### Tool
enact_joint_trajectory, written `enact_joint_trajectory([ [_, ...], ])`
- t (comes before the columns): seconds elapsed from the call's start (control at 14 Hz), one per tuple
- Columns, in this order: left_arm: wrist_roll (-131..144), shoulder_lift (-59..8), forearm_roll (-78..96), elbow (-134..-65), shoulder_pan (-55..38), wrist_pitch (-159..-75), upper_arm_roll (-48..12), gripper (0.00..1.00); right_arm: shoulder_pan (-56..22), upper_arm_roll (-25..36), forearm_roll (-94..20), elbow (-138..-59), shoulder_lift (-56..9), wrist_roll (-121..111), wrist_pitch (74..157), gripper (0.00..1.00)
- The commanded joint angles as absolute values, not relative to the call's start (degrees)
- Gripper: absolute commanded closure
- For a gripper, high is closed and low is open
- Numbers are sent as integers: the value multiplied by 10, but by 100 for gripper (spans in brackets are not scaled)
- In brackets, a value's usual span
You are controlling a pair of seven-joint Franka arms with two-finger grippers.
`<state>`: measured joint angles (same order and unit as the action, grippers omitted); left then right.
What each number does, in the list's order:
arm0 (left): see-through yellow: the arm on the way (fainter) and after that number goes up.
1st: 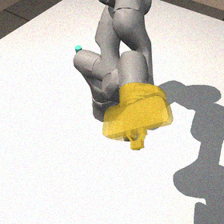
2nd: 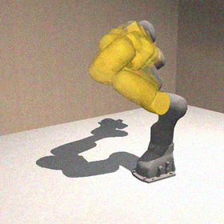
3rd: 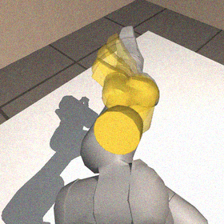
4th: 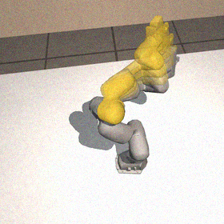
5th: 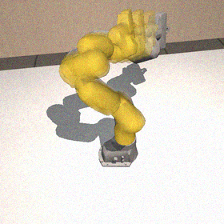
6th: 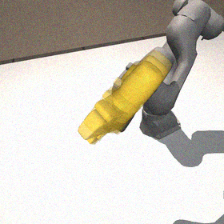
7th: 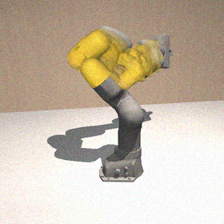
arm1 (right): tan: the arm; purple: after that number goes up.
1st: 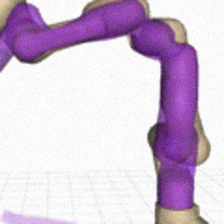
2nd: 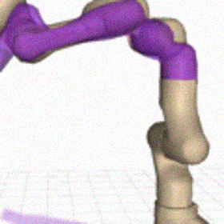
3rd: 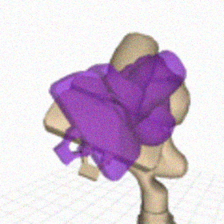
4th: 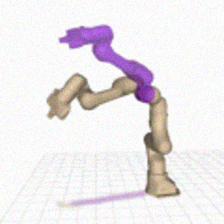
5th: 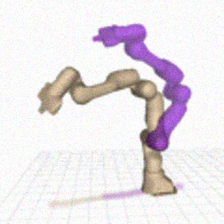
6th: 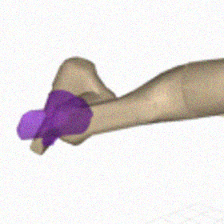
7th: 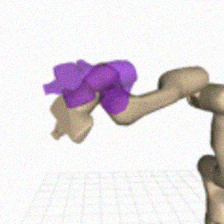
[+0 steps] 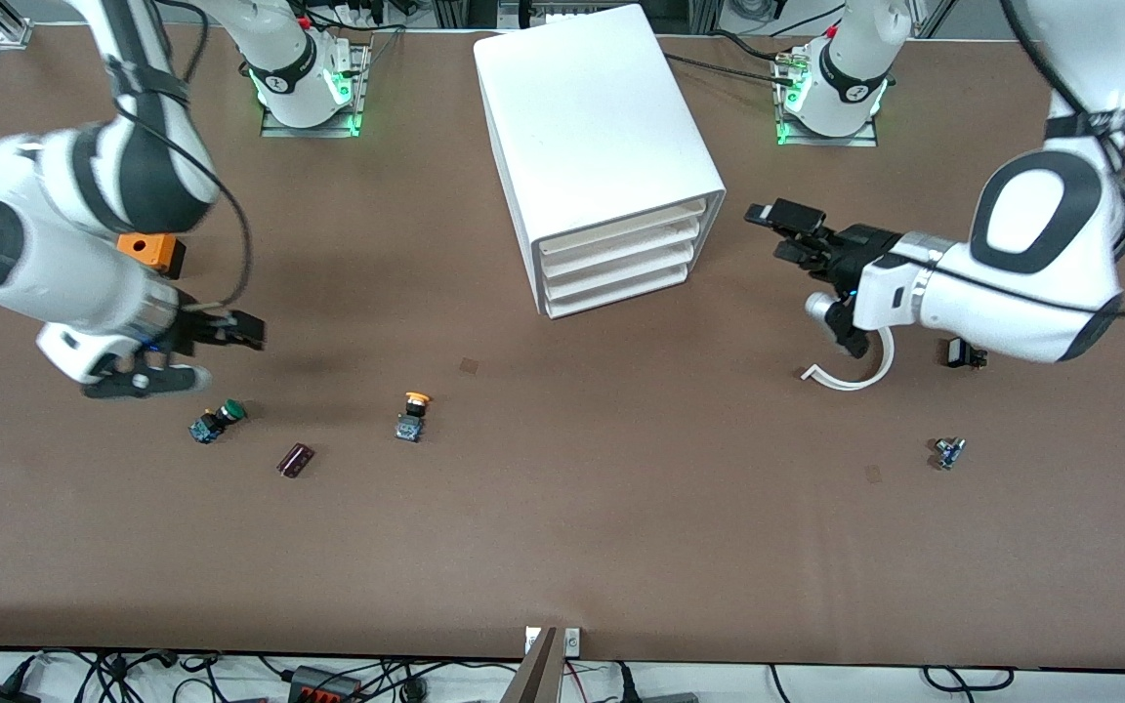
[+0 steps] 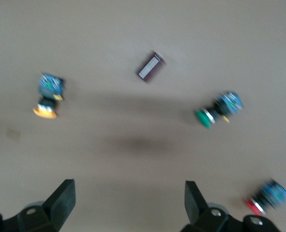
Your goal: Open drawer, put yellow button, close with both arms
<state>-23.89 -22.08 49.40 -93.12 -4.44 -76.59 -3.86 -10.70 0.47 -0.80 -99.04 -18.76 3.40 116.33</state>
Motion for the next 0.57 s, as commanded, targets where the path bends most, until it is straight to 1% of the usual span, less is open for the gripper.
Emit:
enact_joint_trajectory([
  [0.0, -347, -274, 561, -939, -61, -767, -37, 0, -144, 7, -14, -946, -261, 89, 1221, 0],
  [0.14, -428, -278, 608, -989, -64, -803, -37, 0, -163, 6, -15, -898, -314, 140, 1224, 0],
  [0.21, -458, -277, 643, -1025, -74, -810, -37, 0, -177, 6, -14, -877, -338, 168, 1224, 0],
  [0.29, -472, -277, 662, -1047, -77, -811, -37, 0, -184, 6, -14, -867, -355, 192, 1225, 0],
  [0.5, -510, -280, 671, -1084, -81, -839, -41, 1, -212, 6, -13, -849, -399, 268, 1229, 0],
])
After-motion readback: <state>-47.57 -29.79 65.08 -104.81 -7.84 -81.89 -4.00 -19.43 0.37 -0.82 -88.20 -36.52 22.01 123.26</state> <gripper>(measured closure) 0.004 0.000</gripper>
